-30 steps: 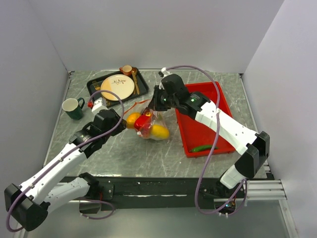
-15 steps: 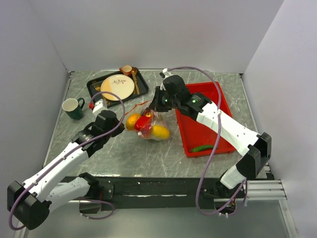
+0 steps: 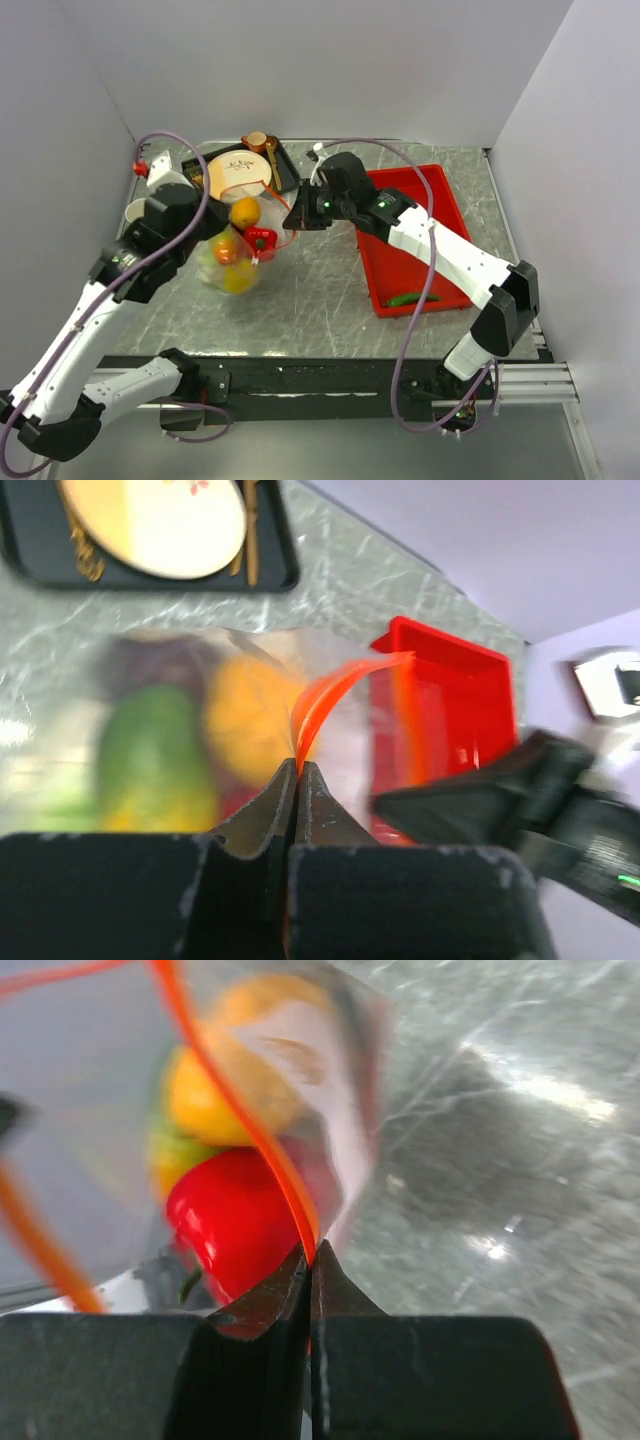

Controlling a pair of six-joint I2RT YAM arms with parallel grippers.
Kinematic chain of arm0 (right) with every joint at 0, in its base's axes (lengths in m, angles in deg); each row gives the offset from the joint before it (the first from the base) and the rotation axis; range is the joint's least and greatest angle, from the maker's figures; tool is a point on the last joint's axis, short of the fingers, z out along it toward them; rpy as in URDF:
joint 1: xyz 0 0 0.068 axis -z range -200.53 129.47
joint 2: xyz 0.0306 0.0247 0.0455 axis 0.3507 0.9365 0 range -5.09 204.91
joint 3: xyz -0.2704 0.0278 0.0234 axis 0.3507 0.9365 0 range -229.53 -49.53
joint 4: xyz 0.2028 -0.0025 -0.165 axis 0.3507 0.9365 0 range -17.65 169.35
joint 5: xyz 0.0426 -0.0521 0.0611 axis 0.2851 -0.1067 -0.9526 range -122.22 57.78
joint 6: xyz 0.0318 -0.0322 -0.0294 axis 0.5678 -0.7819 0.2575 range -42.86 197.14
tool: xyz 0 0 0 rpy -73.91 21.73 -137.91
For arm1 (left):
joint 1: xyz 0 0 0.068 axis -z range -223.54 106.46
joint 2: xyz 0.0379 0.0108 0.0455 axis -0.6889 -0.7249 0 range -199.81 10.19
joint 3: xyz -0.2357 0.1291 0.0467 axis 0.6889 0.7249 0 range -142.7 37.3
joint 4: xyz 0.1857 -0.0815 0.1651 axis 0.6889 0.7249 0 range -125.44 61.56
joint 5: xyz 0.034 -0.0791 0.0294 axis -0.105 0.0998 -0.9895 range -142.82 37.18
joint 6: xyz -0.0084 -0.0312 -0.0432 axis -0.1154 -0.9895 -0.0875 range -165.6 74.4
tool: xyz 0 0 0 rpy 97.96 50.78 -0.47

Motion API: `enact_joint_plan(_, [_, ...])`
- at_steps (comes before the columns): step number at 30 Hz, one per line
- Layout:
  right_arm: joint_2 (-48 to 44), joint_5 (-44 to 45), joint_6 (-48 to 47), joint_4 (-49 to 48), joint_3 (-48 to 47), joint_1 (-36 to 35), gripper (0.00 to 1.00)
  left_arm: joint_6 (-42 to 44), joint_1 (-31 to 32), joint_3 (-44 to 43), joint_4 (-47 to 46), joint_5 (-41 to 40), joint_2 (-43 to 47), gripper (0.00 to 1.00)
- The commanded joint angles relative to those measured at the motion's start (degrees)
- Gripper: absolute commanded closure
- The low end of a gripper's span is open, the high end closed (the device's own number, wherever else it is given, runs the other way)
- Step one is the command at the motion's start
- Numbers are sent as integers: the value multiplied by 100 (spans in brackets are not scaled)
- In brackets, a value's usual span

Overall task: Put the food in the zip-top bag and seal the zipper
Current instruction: Adjust the zipper food storage bag at the center of the board.

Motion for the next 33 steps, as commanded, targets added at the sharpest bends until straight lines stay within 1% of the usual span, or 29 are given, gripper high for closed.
enact_joint_plan(1, [50,-206,382,-650,334,-68,93,390,-19,-403,350,554,-524,99])
enact_joint_plan(2, [23,-127,400,-833,648,-68,92,416,-19,-228,184,729,-577,99])
enact_joint_plan(3, [-3,-100,426,-905,782,-51,92,434,-19,217,-9,1175,-647,99])
enact_joint_plan(5, [40,-74,444,-1001,1106,-42,91,346,-19,615,-493,1468,-735,99])
enact_joint_plan(6, [101,-65,461,-1037,1213,-42,91,355,-19,957,-704,1800,-823,99])
enact_joint_plan(8, [146,-12,566,-1282,1598,-51,91,381,-19,1161,-994,2040,-990,99])
enact_joint_plan(9, [172,66,610,-1335,1696,-42,91,399,-10,1197,-996,2163,-1208,99])
enact_joint_plan(13, [137,400,716,-1363,2039,-51,91,522,51,1118,-1013,2199,-1570,99])
enact_joint_plan(17, [-144,831,778,-1327,2338,-42,89,566,69,1022,-1224,2340,-1588,99])
enact_joint_plan(22, [-478,1323,865,-1309,2453,-51,88,574,122,793,-1540,2813,-1562,99])
enact_joint_plan(25, [-767,1342,944,-1650,2646,-42,89,566,271,626,-1619,3121,-1623,99])
enact_joint_plan(30, [-1041,1341,1102,-1872,2787,-42,90,522,701,555,-1663,3244,-1842,99])
enact_joint_plan(33, [-997,1350,1138,-1828,2769,-42,92,443,859,687,-1786,3271,-2000,95])
